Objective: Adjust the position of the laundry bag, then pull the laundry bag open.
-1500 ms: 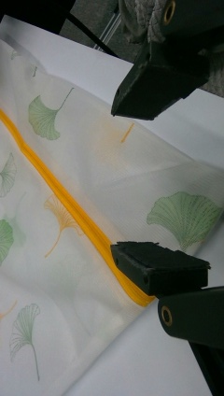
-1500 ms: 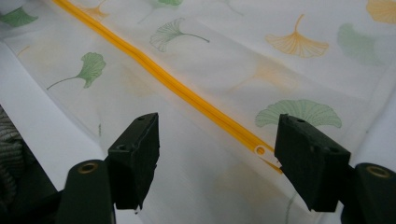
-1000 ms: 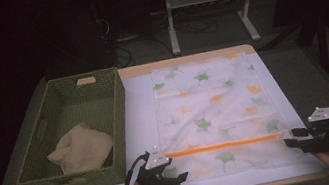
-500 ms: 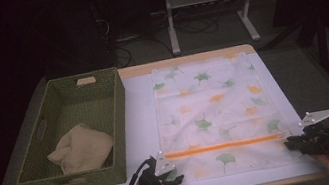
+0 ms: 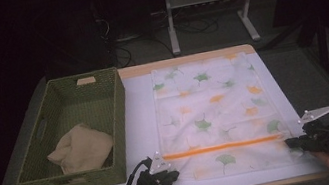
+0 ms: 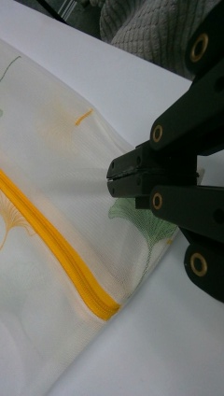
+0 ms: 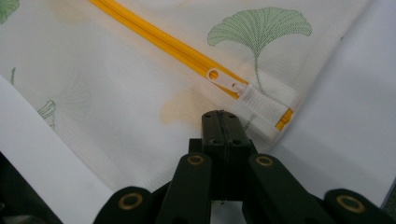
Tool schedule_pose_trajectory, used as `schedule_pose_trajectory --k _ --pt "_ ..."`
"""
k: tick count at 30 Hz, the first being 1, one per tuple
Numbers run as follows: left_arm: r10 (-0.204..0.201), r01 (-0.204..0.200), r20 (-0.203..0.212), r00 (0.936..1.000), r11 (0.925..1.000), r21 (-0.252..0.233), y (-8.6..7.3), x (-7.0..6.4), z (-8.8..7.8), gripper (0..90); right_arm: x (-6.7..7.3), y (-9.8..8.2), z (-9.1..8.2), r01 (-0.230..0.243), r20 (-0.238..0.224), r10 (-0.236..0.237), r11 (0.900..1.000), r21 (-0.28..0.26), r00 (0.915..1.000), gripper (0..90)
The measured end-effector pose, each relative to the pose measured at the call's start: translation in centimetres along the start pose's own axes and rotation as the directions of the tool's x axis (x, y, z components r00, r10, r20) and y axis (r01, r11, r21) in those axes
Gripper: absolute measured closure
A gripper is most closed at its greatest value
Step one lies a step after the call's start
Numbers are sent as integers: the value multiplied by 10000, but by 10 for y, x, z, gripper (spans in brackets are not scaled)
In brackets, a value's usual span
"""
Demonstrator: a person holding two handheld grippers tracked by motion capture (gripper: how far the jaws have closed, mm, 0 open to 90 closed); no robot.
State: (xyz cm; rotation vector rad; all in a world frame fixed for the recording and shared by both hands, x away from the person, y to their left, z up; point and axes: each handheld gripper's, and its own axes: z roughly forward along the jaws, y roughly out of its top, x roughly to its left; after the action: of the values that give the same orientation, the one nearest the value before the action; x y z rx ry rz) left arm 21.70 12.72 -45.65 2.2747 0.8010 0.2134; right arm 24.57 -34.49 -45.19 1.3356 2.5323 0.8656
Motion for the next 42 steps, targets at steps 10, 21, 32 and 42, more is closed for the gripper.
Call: schedule_pose_trajectory --k 10,21,32,42 --pt "-460 479 792 9958 9986 -222 -2 0 -12 764 3 -4 -5 -236 -776 214 9993 -276 9968 844" --pt "-803 1004 1240 9890 9812 -1647 13 1 -11 430 1 2 -16 -302 -448 261 9953 -922 9987 649" --pt "-1158 1373 1532 9814 9808 -1385 40 4 15 250 1 2 -27 -514 -290 472 9842 -1694 9985 500" --pt "-699 847 1207 9902 9888 -1229 76 -9 34 229 7 16 -11 -653 -565 578 9876 -1426 9967 326"
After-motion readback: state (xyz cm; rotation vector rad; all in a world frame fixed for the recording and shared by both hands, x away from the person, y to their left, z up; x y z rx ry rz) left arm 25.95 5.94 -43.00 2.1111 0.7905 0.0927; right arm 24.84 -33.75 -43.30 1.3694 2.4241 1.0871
